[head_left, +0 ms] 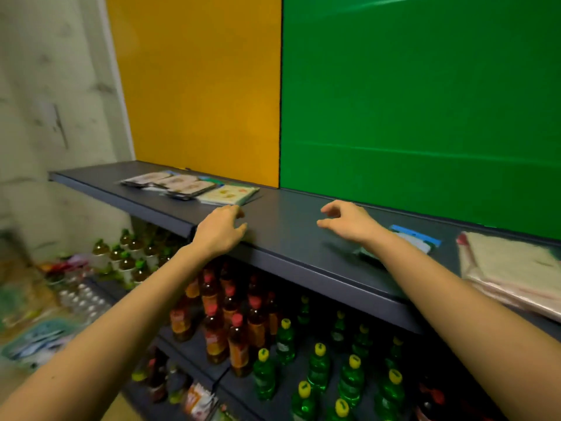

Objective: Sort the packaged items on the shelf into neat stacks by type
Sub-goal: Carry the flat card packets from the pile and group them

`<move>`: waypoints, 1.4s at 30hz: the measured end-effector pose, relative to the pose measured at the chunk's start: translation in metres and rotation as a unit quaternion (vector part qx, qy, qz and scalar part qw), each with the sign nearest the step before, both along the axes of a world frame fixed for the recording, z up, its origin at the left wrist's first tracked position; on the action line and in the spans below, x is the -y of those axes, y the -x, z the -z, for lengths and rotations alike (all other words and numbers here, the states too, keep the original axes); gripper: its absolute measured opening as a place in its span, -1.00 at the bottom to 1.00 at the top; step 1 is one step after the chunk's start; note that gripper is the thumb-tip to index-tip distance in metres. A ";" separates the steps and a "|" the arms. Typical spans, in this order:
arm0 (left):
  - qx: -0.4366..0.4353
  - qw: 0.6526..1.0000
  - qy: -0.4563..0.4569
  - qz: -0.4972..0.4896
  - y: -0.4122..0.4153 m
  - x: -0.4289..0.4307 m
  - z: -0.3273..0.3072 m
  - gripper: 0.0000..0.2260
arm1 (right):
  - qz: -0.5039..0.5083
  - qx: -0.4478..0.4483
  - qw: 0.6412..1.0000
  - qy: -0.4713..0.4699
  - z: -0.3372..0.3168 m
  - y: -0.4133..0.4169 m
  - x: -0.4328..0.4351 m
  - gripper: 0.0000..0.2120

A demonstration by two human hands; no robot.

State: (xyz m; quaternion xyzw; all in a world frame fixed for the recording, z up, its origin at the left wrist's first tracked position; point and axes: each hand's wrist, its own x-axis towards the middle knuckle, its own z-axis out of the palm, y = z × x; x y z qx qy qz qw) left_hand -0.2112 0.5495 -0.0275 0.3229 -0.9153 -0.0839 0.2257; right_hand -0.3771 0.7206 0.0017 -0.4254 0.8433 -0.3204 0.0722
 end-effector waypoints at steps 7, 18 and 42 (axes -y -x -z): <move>0.000 0.999 0.006 -0.040 -0.063 0.097 -0.003 -0.66 | -0.044 0.017 0.999 -0.025 -0.005 -0.049 0.117 -0.58; -0.001 1.000 -0.011 -0.014 -0.118 0.226 0.011 -0.67 | 0.075 0.024 0.994 -0.080 0.018 -0.075 0.253 -0.48; 0.021 0.999 -0.029 0.033 0.000 0.373 -0.002 -0.33 | 0.158 0.108 0.964 -0.185 -0.001 0.033 0.367 -0.15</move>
